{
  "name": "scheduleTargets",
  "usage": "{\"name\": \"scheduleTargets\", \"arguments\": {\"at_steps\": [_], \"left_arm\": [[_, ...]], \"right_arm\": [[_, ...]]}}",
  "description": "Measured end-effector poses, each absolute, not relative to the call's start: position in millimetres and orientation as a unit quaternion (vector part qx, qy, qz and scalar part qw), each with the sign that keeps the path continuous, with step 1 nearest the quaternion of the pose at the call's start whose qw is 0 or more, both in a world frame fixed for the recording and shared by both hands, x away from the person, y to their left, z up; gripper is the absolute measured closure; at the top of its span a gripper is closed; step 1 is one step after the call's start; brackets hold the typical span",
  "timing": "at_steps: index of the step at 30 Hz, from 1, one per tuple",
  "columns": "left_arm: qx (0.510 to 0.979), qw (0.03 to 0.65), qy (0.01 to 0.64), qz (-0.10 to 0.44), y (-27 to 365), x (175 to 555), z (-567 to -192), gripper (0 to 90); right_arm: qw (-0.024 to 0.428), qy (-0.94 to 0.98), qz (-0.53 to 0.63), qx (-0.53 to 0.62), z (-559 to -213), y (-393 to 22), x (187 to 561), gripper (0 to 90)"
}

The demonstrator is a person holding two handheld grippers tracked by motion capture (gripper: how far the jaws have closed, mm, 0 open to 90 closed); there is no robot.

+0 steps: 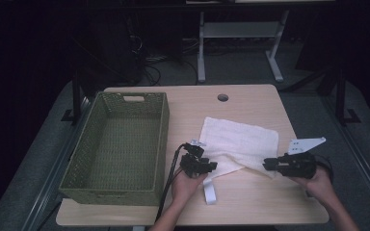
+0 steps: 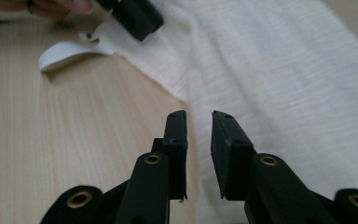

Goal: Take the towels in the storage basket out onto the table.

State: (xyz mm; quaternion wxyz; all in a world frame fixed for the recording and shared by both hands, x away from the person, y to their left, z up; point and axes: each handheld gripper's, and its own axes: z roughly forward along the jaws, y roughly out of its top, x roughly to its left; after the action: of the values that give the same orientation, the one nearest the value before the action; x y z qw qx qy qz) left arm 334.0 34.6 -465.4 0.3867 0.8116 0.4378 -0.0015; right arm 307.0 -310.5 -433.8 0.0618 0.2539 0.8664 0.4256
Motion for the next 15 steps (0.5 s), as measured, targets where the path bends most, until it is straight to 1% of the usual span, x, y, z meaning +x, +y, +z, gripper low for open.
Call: {"name": "scheduleTargets", "arguments": {"at_steps": [1,2,5,7,9,11,12,13,15], "left_arm": [[0.812,0.386,0.438,-0.002,35,334,-465,58.8],[0.813,0.386,0.437,-0.002,35,335,-465,58.9],[0.813,0.386,0.437,-0.002,35,335,-465,59.1],[0.812,0.386,0.437,-0.002,35,335,-465,59.1],[0.813,0.386,0.436,-0.002,34,334,-465,58.9],[0.814,0.387,0.434,0.002,34,333,-466,58.9],[0.817,0.385,0.43,0.002,34,332,-465,58.9],[0.819,0.384,0.426,0.004,33,331,-465,58.9],[0.821,0.383,0.424,0.004,33,330,-465,59.4]], "right_arm": [[0.058,0.871,0.419,0.251,-438,-309,304,75.1],[0.064,0.874,0.411,0.251,-441,-307,303,73.3],[0.081,0.887,0.38,0.25,-451,-305,301,71.6],[0.081,0.893,0.366,0.25,-457,-304,303,70.9],[0.089,0.897,0.351,0.254,-461,-302,304,68.0],[0.101,0.901,0.338,0.252,-464,-299,306,68.2],[0.108,0.902,0.334,0.252,-464,-298,306,70.0],[0.118,0.902,0.332,0.251,-465,-297,306,73.8],[0.129,0.899,0.328,0.259,-465,-296,306,83.6]]}}
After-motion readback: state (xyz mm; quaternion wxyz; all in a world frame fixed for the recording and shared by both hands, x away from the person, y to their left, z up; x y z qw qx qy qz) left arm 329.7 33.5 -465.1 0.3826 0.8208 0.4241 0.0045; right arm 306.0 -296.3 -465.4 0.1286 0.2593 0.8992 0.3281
